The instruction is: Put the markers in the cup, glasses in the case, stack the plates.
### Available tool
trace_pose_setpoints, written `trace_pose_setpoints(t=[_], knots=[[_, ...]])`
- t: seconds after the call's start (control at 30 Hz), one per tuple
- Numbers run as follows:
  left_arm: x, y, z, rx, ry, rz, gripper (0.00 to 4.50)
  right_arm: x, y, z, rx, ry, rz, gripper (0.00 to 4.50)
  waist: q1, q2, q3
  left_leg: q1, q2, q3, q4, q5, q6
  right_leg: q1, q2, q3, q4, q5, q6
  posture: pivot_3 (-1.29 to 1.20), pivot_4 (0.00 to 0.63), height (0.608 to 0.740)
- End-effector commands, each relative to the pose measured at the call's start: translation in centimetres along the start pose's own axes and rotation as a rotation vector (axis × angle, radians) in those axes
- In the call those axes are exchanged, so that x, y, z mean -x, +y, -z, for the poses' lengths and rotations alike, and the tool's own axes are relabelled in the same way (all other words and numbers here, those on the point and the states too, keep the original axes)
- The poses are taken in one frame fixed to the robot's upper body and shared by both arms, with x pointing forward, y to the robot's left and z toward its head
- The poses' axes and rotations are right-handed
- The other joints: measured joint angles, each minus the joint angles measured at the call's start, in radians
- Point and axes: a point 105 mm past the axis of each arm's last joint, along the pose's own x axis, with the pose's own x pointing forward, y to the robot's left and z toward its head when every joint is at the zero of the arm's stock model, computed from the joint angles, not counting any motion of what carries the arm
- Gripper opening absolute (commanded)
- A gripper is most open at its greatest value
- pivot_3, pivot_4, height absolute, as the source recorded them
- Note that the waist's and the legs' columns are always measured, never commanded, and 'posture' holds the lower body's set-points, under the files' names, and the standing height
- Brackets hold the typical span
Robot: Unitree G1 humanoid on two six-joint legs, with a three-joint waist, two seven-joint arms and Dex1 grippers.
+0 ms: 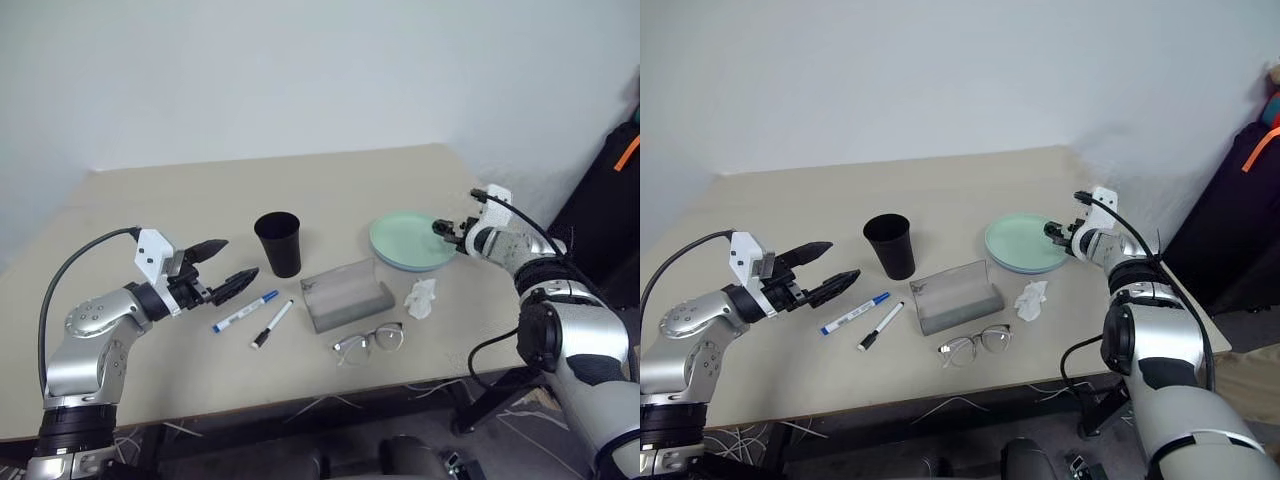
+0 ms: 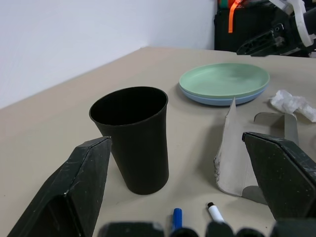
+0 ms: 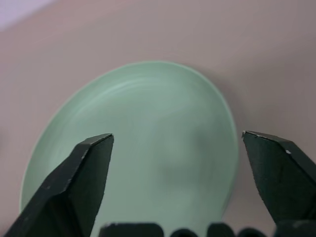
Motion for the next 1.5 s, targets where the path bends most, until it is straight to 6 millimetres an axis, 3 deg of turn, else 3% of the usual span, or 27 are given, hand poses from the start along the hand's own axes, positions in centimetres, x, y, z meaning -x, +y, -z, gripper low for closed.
trace_pose_setpoints(t=[0.03,0.2,0.4,0.53,0.67,1.0,1.5], knots=[[0.0,0.0,-1.4,-0.041,-0.038,-0.002,4.50,1.5,-0.1,-0.3,0.172,0.050,-0.077,4.45,0.004,0.000,0.000,0.000,0.000,-0.001,0.000,0.000,0.000,0.000,0.000,0.000,0.000,0.000,0.000,0.00,0.000,0.727],[0.0,0.0,-1.3,-0.040,-0.035,-0.002,4.50,3.5,0.2,0.7,0.262,0.119,-0.172,4.45,0.005,0.001,0.000,-0.001,0.000,-0.001,0.000,0.000,0.000,-0.001,-0.001,0.000,0.001,0.000,0.000,0.00,0.000,0.727],[0.4,0.0,-1.1,-0.037,-0.028,-0.009,4.50,5.9,2.5,2.0,0.308,0.194,-0.338,4.45,0.004,0.001,0.000,0.001,0.000,0.002,0.001,0.000,-0.001,-0.001,-0.001,-0.002,0.001,0.000,0.000,0.00,0.000,0.727],[0.4,0.0,-1.1,-0.037,-0.026,-0.012,4.50,6.4,4.0,3.7,0.338,0.250,-0.407,4.45,0.006,0.000,0.000,0.002,0.001,0.002,0.002,-0.001,-0.001,-0.001,-0.001,-0.004,0.001,0.000,0.000,0.00,0.000,0.727],[0.4,0.1,-1.0,-0.038,-0.025,-0.013,4.50,6.3,4.8,5.2,0.368,0.282,-0.432,4.45,0.007,0.000,0.000,0.001,0.002,0.003,0.003,-0.001,-0.003,-0.001,-0.001,-0.004,0.001,0.000,0.000,0.00,0.000,0.727],[0.2,0.2,-1.3,-0.046,-0.027,-0.006,4.50,4.4,4.4,7.9,0.457,0.324,-0.393,4.45,0.010,0.000,0.000,0.000,0.001,0.003,0.003,-0.001,-0.002,-0.001,-0.001,-0.004,0.000,0.000,0.000,0.00,0.000,0.727],[0.3,0.0,-1.3,-0.048,-0.031,-0.011,4.50,3.3,4.5,8.5,0.506,0.306,-0.384,4.45,0.009,-0.001,0.000,0.002,0.002,0.005,0.004,-0.003,-0.005,0.000,-0.001,-0.004,0.000,0.000,0.000,0.00,0.000,0.727]])
